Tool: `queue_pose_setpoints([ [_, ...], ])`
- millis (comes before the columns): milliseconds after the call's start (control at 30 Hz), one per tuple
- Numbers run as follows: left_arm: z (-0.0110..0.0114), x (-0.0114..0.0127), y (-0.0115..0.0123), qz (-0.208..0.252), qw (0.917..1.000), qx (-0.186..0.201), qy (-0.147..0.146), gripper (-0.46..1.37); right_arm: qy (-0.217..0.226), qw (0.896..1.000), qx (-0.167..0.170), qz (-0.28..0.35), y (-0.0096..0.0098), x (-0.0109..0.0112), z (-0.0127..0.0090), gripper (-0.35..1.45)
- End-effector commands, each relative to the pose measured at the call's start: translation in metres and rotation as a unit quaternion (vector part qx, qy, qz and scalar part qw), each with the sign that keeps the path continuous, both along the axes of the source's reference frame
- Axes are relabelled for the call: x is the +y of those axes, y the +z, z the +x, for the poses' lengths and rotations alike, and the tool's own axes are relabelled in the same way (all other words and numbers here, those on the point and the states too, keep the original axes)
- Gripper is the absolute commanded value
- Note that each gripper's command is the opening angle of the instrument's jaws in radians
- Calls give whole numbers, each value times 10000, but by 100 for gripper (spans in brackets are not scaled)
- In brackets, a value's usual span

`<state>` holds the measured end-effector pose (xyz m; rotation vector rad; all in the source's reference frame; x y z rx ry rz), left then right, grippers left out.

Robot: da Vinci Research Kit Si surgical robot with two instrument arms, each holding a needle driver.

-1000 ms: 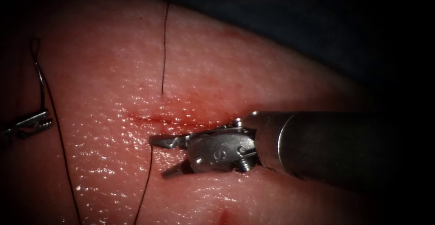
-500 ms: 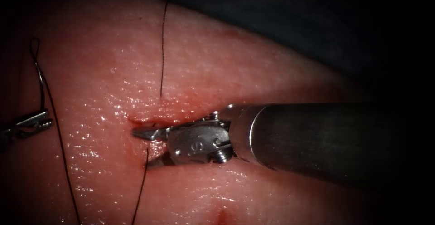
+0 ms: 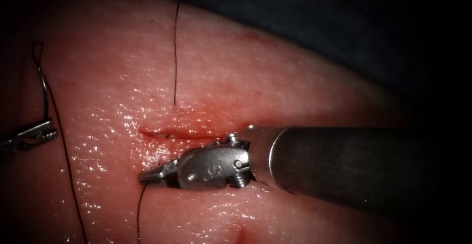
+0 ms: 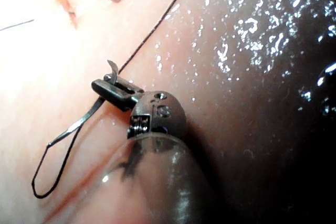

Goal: Wound Closure
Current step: Grasp the long suture end with the right jaws and extract the suture from the incision.

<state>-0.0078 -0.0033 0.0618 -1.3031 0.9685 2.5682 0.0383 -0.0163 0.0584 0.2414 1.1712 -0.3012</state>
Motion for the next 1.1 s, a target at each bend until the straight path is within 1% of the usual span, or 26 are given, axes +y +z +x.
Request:
queue_pose_setpoints([
  [33, 0, 0, 0, 19, 10000, 5, 22, -35, 12, 10000, -30, -6, -2, 0, -1, -35],
  [100, 0, 0, 0, 19, 10000, 5, 22, -35, 114, 9999, -96, -34, -6, 2, -3, -35],
  [200, 0, 0, 0, 19, 10000, 5, 22, -35, 150, 9998, -114, 11, -9, 4, -6, -35],
  [333, 0, 0, 0, 19, 10000, 5, 22, -35, 92, 9999, -114, 21, -14, -1, -10, -35],
  [400, 0, 0, 0, 19, 10000, 5, 22, -35, 15, 9998, -174, 20, -19, -9, -10, -35],
  [433, 0, 0, 0, 19, 10000, 6, 22, -35, -50, 9998, -190, 39, -20, -11, -10, -35],
  [533, 0, 0, 0, 19, 10000, 6, 21, -35, -515, 9984, -139, 181, -29, -28, -7, -35],
  [567, 0, 0, 0, 19, 10000, 6, 20, -35, -584, 9980, -137, 180, -32, -33, -7, -35],
  [633, -1, 0, 0, 18, 10000, 8, 18, -35, -803, 9965, -82, 194, -41, -49, -4, -35],
  [667, -1, 0, 0, 18, 10000, 8, 18, -35, -821, 9964, -72, 192, -42, -50, -3, -35],
  [767, -1, 0, 0, 17, 10000, 9, 15, -35, -1088, 9939, 49, 192, -52, -64, -1, -35],
  [1100, -3, 0, 0, 30, 10000, 20, 27, -35, -1684, 9854, 174, 176, -75, -94, 4, -35],
])
